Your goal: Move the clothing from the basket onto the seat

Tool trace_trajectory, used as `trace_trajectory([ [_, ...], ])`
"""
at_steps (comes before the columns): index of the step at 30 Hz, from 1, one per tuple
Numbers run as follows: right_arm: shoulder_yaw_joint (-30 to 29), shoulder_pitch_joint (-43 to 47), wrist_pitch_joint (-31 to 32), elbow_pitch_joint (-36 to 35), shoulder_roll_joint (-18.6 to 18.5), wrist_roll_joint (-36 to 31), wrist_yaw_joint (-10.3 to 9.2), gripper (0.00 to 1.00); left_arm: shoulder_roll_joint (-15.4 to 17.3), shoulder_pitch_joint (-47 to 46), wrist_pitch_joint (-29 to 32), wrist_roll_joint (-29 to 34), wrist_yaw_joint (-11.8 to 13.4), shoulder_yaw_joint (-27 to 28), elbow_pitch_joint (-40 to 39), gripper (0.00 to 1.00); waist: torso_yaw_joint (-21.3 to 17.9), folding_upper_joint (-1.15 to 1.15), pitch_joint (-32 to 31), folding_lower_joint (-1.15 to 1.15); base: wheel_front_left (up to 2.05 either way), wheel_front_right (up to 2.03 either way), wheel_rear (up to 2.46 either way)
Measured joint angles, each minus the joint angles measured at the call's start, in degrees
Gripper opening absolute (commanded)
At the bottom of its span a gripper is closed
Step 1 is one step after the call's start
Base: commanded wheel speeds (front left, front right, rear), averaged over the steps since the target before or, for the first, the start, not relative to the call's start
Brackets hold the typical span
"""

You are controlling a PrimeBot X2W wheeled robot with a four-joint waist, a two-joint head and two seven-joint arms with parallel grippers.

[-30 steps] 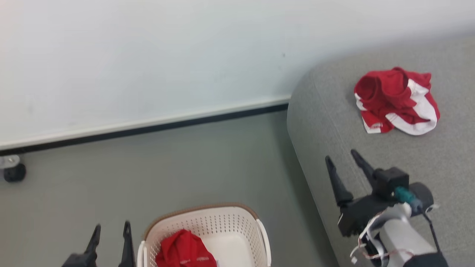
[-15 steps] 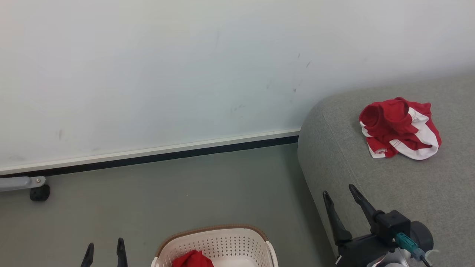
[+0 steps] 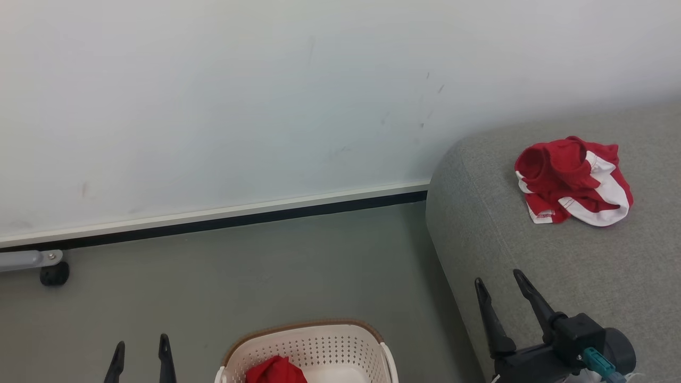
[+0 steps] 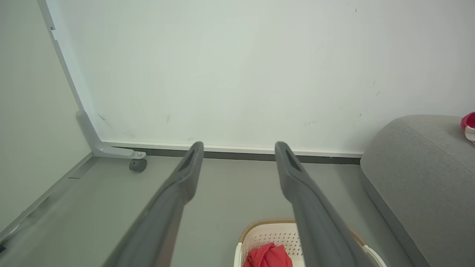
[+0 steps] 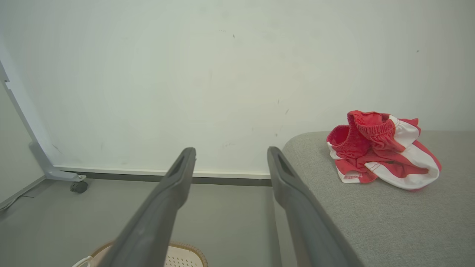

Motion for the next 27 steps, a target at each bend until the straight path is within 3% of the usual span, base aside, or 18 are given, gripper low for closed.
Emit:
trace_trajectory([
  [19, -1.9, 1.5, 0.0, -3.9, -0.6, -0.6, -0.67, 1.0, -0.6, 0.0, 0.0, 1.9, 0.0, 1.1, -1.5, 1.0, 0.5, 0.0, 2.5, 0.0, 0.0, 0.0, 0.0],
  [27, -3.3, 1.1, 0.0, -6.8, -1.2, -0.6, -0.91, 1.0, -0.6, -1.7, 0.5, 2.8, -0.1, -1.1, -0.7, 1.0, 0.3, 0.0, 6.0, 0.0, 0.0, 0.0, 0.0],
])
